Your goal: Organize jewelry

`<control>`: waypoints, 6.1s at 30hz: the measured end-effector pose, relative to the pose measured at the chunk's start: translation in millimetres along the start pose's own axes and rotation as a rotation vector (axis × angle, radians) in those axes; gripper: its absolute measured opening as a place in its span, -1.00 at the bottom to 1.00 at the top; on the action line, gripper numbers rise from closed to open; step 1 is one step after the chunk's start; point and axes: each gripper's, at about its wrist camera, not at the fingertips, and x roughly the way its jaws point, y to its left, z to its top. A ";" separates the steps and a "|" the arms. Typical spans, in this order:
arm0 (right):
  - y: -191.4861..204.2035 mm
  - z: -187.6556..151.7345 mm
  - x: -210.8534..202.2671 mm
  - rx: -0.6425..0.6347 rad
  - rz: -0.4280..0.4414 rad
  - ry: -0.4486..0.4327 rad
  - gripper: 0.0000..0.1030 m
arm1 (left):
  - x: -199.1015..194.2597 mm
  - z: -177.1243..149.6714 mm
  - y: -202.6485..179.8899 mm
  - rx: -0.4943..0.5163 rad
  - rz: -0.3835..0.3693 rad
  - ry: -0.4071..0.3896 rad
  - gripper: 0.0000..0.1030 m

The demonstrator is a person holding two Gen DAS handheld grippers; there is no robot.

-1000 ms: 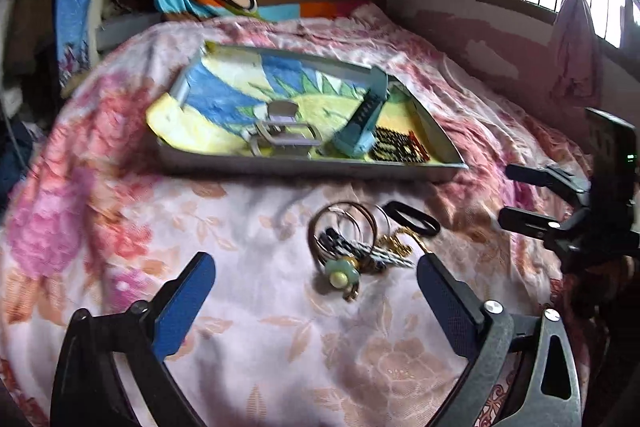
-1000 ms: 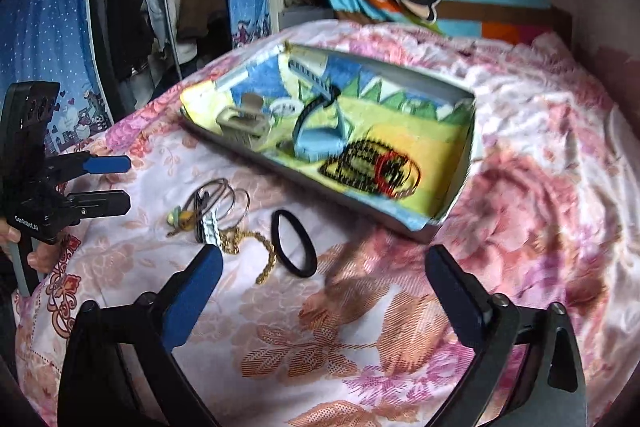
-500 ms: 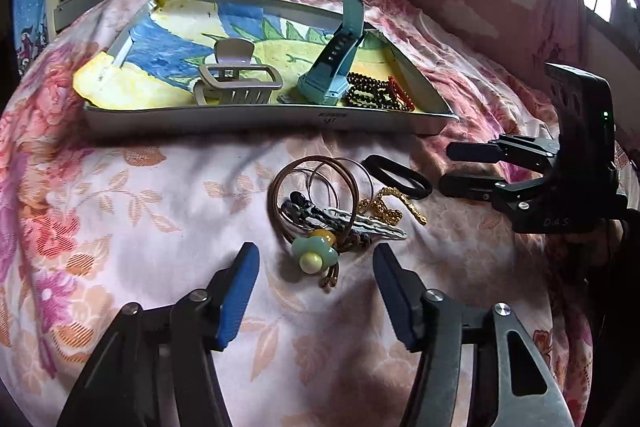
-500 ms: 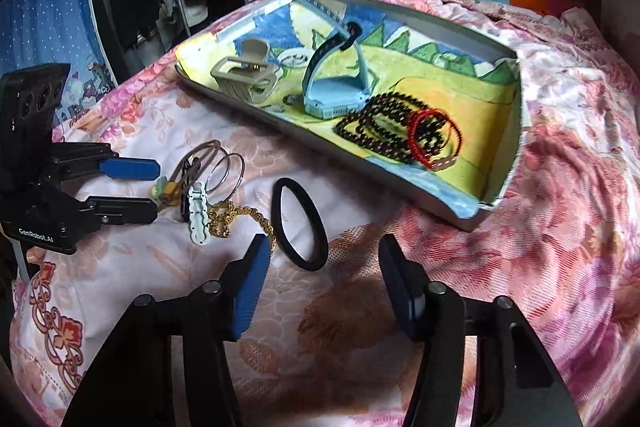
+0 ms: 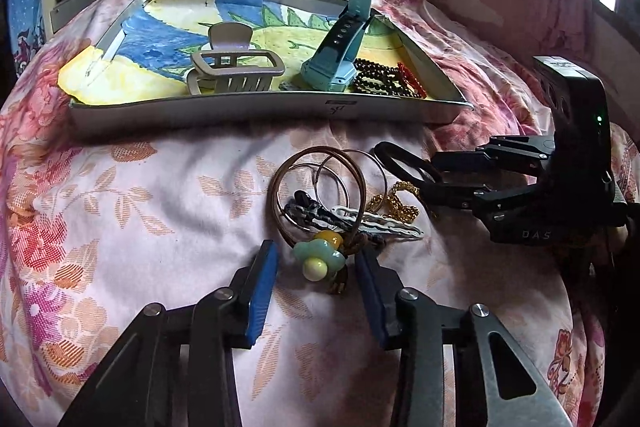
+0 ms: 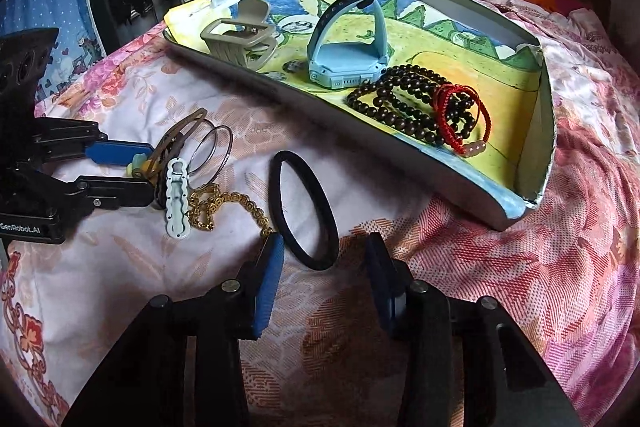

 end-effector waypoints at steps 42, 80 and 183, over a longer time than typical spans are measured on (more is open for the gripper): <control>-25.8 40.9 -40.5 0.163 -0.095 -0.397 -0.84 | -40.1 69.9 45.0 -0.172 0.309 -0.378 -0.52; -33.3 33.6 -5.6 0.199 -0.072 -0.324 -0.20 | -3.2 73.8 40.1 -0.099 0.268 -0.233 0.23; 7.8 -3.5 -14.4 0.003 0.059 -0.027 -0.32 | 7.9 13.8 36.5 -0.396 -0.248 0.019 -0.21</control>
